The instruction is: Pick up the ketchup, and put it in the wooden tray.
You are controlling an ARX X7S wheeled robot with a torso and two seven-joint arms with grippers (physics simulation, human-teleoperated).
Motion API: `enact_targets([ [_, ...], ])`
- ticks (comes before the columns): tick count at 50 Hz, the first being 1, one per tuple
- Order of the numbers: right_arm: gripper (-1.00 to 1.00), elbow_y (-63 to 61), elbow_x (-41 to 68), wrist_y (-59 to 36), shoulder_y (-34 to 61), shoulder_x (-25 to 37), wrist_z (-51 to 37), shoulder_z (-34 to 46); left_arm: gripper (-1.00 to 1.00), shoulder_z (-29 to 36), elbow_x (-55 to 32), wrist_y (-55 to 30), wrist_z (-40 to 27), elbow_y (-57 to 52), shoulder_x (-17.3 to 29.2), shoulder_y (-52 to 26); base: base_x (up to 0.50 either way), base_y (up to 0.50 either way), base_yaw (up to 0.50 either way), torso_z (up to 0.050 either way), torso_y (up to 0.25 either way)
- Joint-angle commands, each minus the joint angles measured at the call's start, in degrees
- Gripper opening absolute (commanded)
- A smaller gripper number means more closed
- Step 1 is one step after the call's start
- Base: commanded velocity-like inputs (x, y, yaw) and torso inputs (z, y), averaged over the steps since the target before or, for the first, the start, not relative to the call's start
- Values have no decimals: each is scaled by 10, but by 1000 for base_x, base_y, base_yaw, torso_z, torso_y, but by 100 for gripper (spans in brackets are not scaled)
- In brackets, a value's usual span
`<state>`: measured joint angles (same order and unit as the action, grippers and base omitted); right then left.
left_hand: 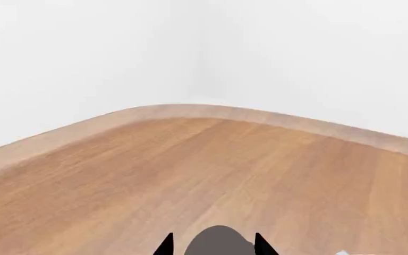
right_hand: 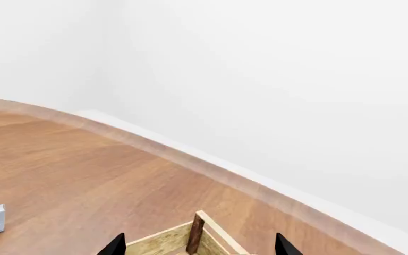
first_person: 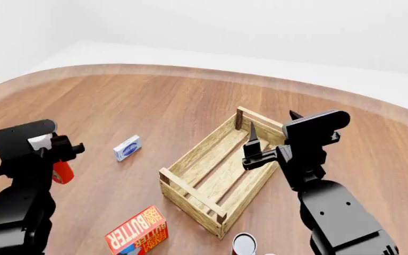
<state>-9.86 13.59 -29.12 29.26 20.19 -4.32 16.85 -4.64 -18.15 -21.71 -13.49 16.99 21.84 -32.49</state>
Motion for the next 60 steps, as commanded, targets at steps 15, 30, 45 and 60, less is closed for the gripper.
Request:
enact_targets([
  [15,100,-114,21,-108,-1,41,-58,-74,-100,188,32,33,160,241,-136,-307,0,0,0,0,1],
  [30,100,-189,45,-155,-40,79,-78,-144,-100,236,4,26,200,297,-214,-329,0,0,0,0,1],
  [45,100,-240,60,-168,-106,98,-95,-210,-100,422,-190,62,149,334,-217,-349,0,0,0,0,0],
  [60,100,-299,85,-179,-181,110,-96,-283,-100,689,-441,159,102,365,-218,-380,0,0,0,0,1],
])
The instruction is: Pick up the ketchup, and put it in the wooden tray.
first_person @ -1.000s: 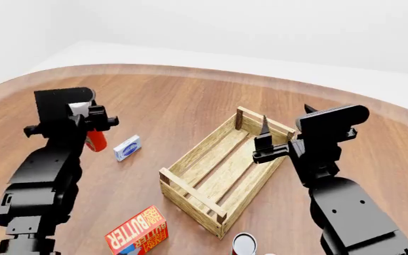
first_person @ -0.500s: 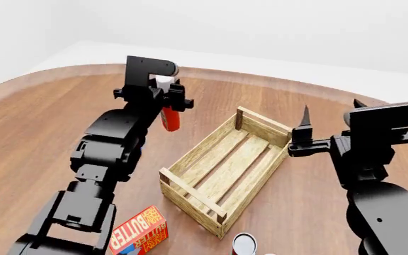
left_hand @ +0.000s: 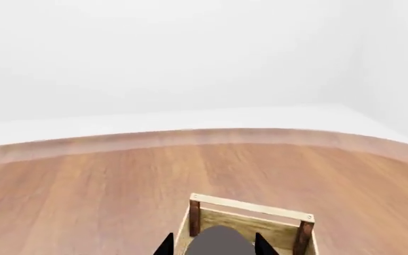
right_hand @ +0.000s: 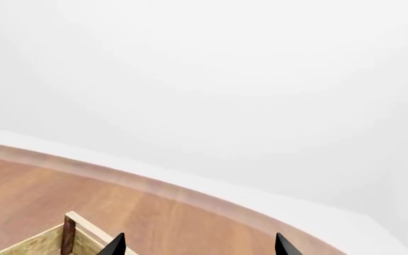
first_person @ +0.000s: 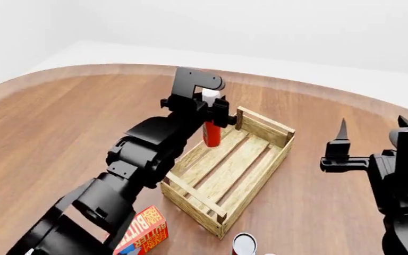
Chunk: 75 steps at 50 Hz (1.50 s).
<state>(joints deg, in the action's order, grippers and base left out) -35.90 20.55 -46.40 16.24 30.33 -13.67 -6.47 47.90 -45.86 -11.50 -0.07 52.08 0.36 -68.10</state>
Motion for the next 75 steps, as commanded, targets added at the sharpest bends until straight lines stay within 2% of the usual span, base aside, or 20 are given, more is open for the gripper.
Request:
enact_targets([
  [1,100,-40,17,-5,-56,9,-2,-54,-100,180,-178,63,-34,15,-3,-26,0,0,0,0,-78],
  [10,100,-54,28,0,-87,12,4,-88,-100,301,-291,109,-49,15,-3,-47,0,0,0,0,-101],
  [20,100,-56,37,8,-106,16,13,-115,-100,366,-348,137,-58,11,-3,-63,0,0,0,0,-113],
  [41,100,-39,33,26,-108,18,19,-115,-100,391,-329,189,-89,-18,8,-77,-1,0,0,0,-113],
  [59,100,46,-14,130,-120,-1,34,-80,-100,403,-304,237,-98,15,-3,-71,-1,0,0,0,-108],
  [75,100,149,-51,228,-109,-22,47,-49,-100,411,-292,252,-102,26,-4,-59,0,0,0,0,-4],
])
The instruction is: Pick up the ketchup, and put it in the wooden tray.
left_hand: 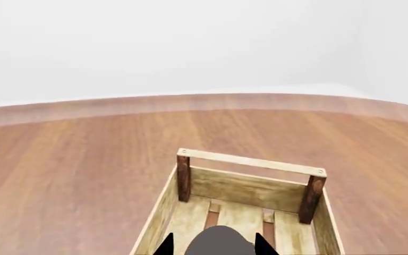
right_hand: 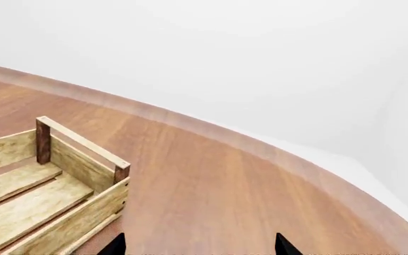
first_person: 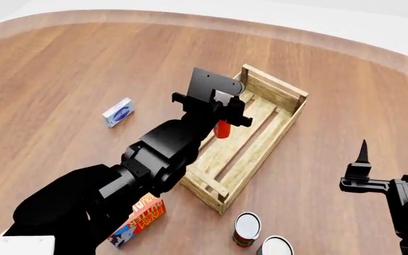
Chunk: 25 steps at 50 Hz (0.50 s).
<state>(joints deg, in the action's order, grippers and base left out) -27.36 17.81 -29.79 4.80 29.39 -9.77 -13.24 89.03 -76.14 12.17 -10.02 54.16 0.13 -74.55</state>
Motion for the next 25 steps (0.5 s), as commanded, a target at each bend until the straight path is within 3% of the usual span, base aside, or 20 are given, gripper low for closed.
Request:
enact_targets([
  [1,100,70,-26,68,6,-14,9,21,-100,0,12,16,-3,5,-1,7,0,0,0,0,0],
  [25,100,209,-56,176,39,-34,24,47,-100,-3,14,-4,-3,15,-1,23,0,0,0,0,0],
])
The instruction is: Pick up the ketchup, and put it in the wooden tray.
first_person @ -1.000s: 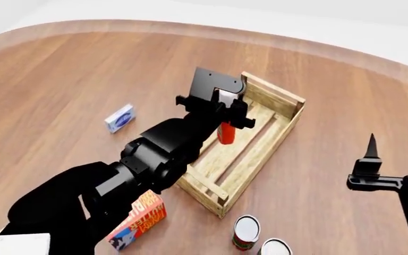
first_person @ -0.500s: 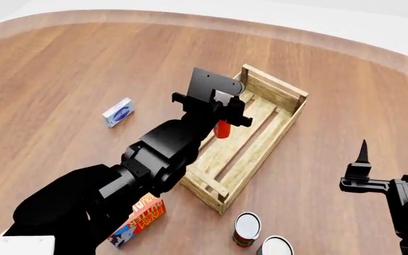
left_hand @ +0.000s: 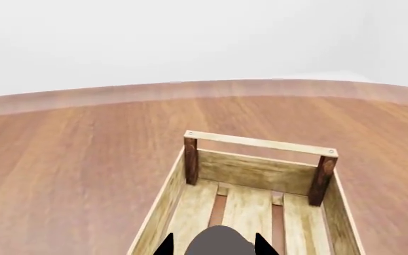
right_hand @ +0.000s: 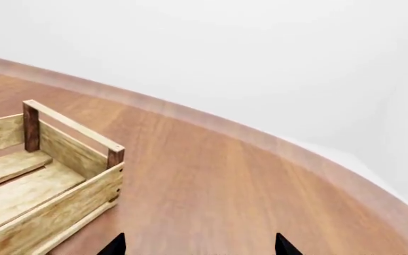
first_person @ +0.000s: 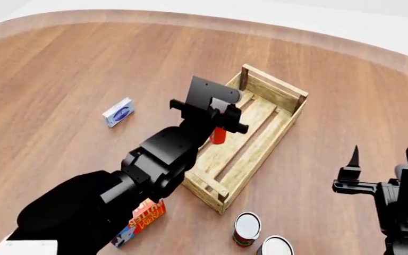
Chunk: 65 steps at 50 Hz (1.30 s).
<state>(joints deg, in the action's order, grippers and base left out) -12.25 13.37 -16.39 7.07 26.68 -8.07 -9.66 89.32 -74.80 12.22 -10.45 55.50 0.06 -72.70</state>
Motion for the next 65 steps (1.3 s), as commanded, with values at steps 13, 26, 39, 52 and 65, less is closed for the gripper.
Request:
enact_targets([
  [13,100,98,-18,62,34,-9,10,18,-100,-6,-2,-12,5,6,-1,9,0,0,0,0,0],
  [26,100,102,-15,64,33,-8,9,16,-100,-6,3,-14,0,1,-1,12,0,0,0,0,0],
  [39,100,95,-12,62,27,-6,8,12,-100,-6,8,-14,-5,-1,-1,13,0,0,0,0,1],
  [52,100,95,-10,62,27,-5,7,12,-100,-6,11,-15,-8,-3,-1,13,0,0,0,0,-20],
  [65,100,98,-9,62,30,-4,6,13,-100,-6,11,-17,-8,-4,-1,13,-1,0,0,0,-126],
])
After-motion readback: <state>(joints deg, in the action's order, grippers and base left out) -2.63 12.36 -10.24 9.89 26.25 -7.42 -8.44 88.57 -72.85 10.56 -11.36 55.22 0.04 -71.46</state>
